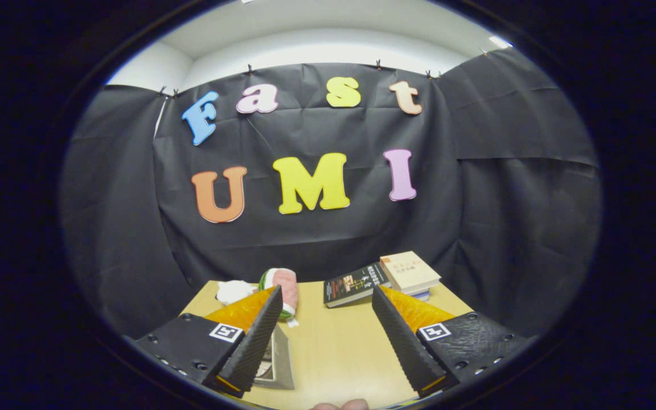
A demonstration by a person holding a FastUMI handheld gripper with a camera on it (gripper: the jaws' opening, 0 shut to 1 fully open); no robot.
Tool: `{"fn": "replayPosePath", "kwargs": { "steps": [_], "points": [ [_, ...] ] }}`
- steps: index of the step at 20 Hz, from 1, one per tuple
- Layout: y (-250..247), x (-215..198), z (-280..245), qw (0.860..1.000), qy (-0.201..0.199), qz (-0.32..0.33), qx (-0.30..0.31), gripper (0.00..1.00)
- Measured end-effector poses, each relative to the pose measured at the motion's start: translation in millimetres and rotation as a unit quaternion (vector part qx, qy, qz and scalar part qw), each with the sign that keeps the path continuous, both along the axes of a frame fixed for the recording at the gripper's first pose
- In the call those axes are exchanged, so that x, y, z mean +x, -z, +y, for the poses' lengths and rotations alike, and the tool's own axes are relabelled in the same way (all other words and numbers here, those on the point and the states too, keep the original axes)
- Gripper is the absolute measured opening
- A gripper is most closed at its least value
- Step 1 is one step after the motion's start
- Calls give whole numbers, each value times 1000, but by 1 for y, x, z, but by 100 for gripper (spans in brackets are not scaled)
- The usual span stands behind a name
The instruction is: Open the storage box then place both shoes into the box .Put the left shoe in first, then the right shoe, with the right side of both shoes facing outward in a uniform manner.
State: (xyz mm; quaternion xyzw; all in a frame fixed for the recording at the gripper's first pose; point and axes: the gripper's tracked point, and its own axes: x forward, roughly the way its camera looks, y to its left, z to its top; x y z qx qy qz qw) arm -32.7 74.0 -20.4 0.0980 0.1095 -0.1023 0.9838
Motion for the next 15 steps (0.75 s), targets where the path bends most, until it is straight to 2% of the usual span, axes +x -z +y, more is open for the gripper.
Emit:
{"fn": "replayPosePath", "kwargs": {
  "steps": [15],
  "points": [
    [-4,0,-11,1000,-12,-21,-11,96]
  ]
}}
